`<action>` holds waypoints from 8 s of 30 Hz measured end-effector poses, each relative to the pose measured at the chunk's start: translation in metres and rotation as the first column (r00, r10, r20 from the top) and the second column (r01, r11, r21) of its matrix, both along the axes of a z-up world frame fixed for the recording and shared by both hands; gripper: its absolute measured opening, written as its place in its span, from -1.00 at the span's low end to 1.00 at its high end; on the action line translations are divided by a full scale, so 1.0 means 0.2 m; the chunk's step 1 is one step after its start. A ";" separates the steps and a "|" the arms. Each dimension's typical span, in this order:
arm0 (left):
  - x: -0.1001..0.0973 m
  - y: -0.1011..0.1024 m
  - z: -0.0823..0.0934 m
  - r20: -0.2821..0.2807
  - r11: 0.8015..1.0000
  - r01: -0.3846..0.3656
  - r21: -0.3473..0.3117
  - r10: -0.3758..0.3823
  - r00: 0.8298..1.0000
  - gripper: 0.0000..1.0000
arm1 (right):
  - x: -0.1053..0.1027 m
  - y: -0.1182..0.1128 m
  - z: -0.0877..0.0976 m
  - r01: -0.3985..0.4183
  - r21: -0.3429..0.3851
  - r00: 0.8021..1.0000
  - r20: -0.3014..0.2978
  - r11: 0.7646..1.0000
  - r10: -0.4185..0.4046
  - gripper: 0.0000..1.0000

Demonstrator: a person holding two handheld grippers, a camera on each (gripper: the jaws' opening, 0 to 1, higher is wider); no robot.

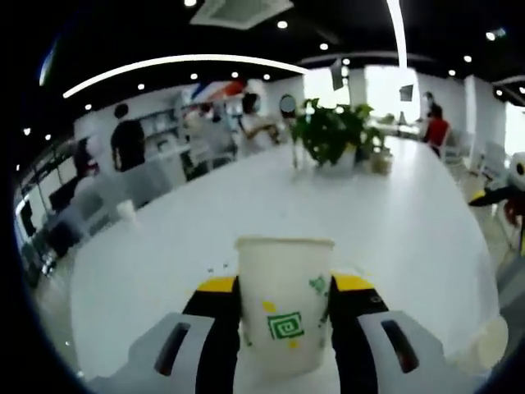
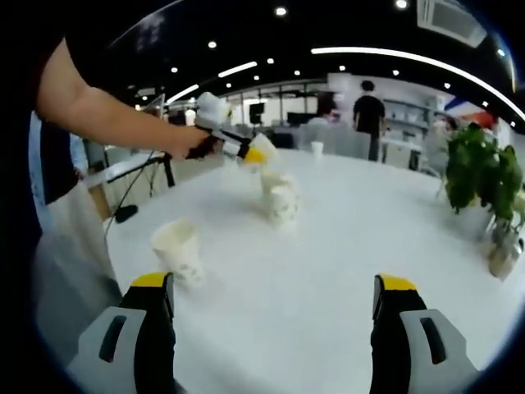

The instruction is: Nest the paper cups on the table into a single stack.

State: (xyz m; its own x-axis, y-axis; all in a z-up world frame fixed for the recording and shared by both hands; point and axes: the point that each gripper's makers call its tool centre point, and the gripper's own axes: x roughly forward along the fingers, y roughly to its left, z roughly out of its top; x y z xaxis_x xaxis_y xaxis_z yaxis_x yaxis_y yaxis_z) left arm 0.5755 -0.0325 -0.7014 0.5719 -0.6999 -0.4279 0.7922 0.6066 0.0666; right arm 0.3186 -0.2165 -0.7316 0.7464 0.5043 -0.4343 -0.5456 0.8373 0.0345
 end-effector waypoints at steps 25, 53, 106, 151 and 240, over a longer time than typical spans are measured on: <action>-0.02 0.15 0.62 0.028 0.887 -0.101 -0.451 0.128 0.991 -0.19 | 0.00 0.09 0.02 -0.052 0.001 0.999 -0.012 0.999 0.052 0.98; -0.25 0.18 0.77 0.142 0.892 0.012 -0.451 0.058 0.988 -0.22 | -0.03 0.14 0.05 -0.082 -0.014 0.997 0.004 0.997 0.082 0.98; -0.69 0.02 0.92 0.207 0.812 0.141 -0.566 -0.026 0.978 -0.21 | -0.06 0.19 0.07 -0.095 0.003 0.995 0.026 0.995 0.095 0.98; -1.05 -0.13 0.95 0.291 0.743 0.287 -0.604 -0.130 0.948 -0.22 | -0.07 0.21 0.12 -0.113 0.011 0.993 0.045 0.994 0.113 0.98; -1.20 -0.21 0.46 0.235 0.755 0.309 -0.578 -0.210 0.949 -0.25 | -0.15 0.21 0.04 -0.105 -0.018 0.994 0.010 0.994 0.106 0.98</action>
State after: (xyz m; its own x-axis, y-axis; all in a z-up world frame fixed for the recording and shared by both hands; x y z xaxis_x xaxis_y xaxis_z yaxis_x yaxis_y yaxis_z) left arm 0.3349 -0.0744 -0.6091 0.3502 -0.9141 0.2043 0.9360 0.3334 -0.1128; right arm 0.2879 -0.1744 -0.7233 0.6944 0.5728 -0.4356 -0.6312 0.7755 0.0136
